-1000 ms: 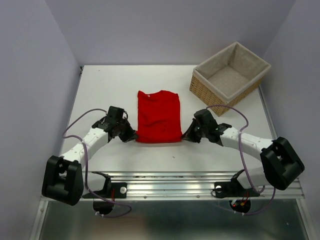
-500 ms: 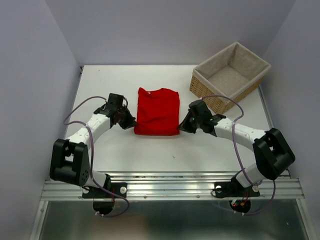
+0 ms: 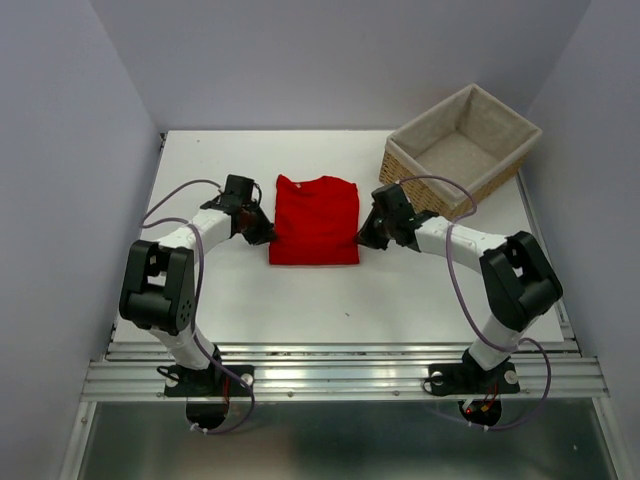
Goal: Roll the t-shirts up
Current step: Roll the T-shirt to the center of the board.
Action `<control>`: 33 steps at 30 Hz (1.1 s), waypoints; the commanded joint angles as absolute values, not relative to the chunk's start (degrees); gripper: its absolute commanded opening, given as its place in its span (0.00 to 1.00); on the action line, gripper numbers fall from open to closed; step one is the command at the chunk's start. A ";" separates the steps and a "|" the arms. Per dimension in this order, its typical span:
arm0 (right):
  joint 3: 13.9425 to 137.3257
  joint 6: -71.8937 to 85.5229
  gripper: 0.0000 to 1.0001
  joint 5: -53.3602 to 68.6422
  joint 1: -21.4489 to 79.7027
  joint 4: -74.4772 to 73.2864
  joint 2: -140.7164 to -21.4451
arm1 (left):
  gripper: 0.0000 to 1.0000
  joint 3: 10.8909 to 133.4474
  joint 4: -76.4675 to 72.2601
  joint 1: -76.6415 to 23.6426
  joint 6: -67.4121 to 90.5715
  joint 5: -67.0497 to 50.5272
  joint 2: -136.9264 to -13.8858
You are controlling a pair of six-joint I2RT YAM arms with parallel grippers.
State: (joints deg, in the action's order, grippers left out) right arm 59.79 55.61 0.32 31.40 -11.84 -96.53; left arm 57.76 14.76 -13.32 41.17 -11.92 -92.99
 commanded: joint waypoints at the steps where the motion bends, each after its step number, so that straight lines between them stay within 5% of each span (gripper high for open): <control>1: 63.80 54.05 0.19 -2.72 30.06 -11.25 -99.39 | 0.28 61.17 12.57 -12.83 38.50 -11.07 -95.18; 7: 64.86 52.30 0.42 -4.56 30.06 -12.04 -98.45 | 0.72 62.14 13.27 -12.83 37.18 -11.25 -94.75; 11: 64.86 50.10 0.66 -7.81 30.06 -13.88 -95.02 | 0.76 62.58 15.03 -12.83 35.69 -8.62 -90.45; 15: 64.96 48.26 0.69 -7.91 30.06 -16.61 -90.54 | 0.75 62.05 17.66 -13.01 34.37 -2.92 -82.19; 20: 65.04 47.37 0.66 -10.79 33.13 -18.28 -87.01 | 0.60 60.47 19.86 -14.67 33.75 -0.62 -76.91; 22: 65.74 47.20 0.44 -12.30 36.46 -18.90 -86.92 | 0.44 59.24 19.86 -15.47 34.10 -1.93 -75.76; 23: 66.26 47.02 0.33 -12.91 37.52 -18.72 -87.18 | 0.19 58.63 19.08 -16.43 34.28 -2.80 -75.50; 25: 67.06 46.93 0.10 -12.40 39.80 -18.37 -89.46 | 0.00 56.62 17.94 -16.96 34.54 -7.00 -75.76; 27: 68.29 47.02 0.03 -10.47 40.42 -18.19 -91.40 | 0.00 55.20 15.92 -17.31 35.41 -9.30 -77.07; 33: 71.01 45.80 0.04 -6.50 40.43 -17.67 -98.43 | 0.00 53.88 12.31 -17.40 36.65 -14.06 -81.64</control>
